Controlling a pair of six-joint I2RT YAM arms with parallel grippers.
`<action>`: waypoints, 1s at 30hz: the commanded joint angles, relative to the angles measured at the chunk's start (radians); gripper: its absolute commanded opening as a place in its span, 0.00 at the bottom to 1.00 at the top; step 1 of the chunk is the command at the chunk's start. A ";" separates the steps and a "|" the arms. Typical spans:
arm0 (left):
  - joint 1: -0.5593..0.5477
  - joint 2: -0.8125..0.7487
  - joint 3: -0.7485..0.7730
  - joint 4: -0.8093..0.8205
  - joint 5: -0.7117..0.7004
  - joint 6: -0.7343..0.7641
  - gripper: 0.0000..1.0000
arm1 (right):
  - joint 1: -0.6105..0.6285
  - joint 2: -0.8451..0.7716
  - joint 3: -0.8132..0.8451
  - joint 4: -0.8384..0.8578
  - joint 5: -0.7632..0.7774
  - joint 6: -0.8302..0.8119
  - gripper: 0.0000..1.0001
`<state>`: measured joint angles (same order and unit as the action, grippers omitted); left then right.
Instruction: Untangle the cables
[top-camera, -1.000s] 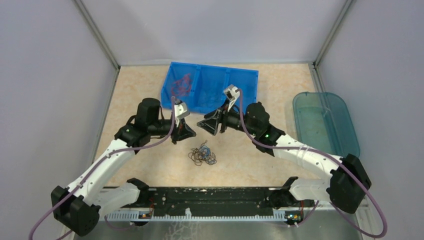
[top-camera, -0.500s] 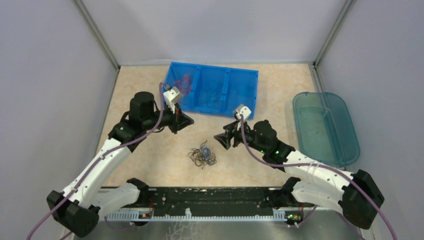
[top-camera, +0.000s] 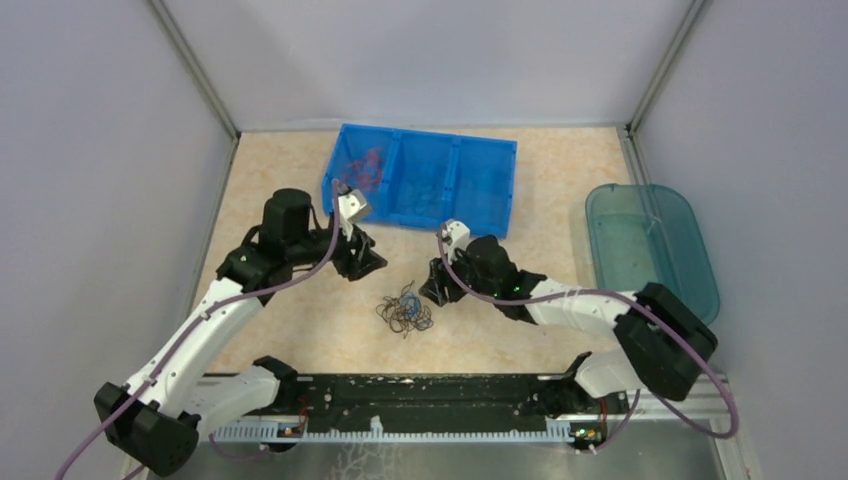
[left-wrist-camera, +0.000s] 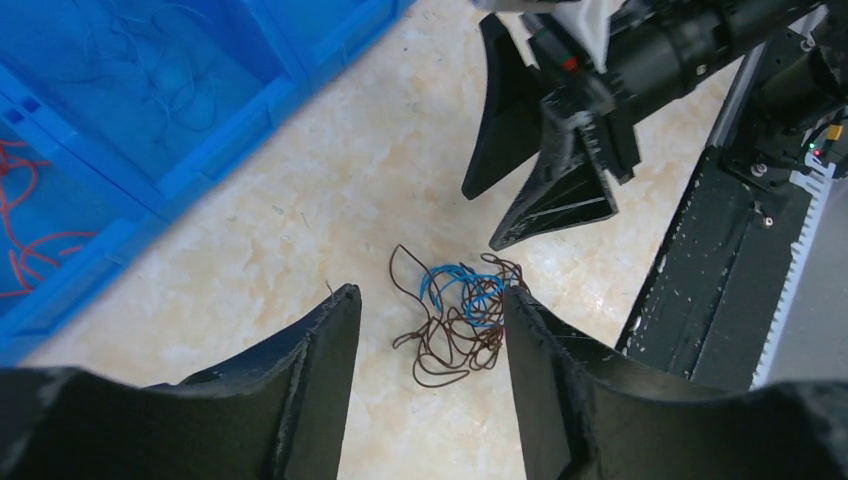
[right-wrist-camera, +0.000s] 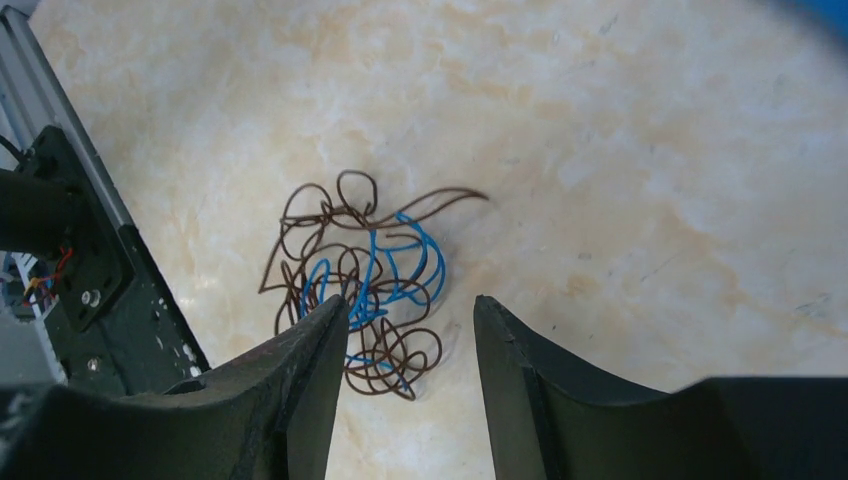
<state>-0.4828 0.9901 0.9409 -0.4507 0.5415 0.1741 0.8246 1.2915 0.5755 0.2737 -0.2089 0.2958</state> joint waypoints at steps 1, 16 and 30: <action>0.010 0.000 0.005 -0.089 0.057 0.121 0.67 | 0.014 0.104 0.065 0.082 -0.041 0.148 0.50; 0.010 -0.058 -0.040 -0.143 0.098 0.230 0.74 | 0.012 0.439 0.279 0.030 0.033 0.389 0.42; 0.010 -0.058 -0.037 -0.126 0.097 0.237 0.75 | 0.027 0.509 0.424 -0.109 0.064 0.393 0.38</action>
<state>-0.4782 0.9440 0.9100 -0.5850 0.6182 0.3946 0.8288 1.7653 0.9264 0.1581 -0.1463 0.6762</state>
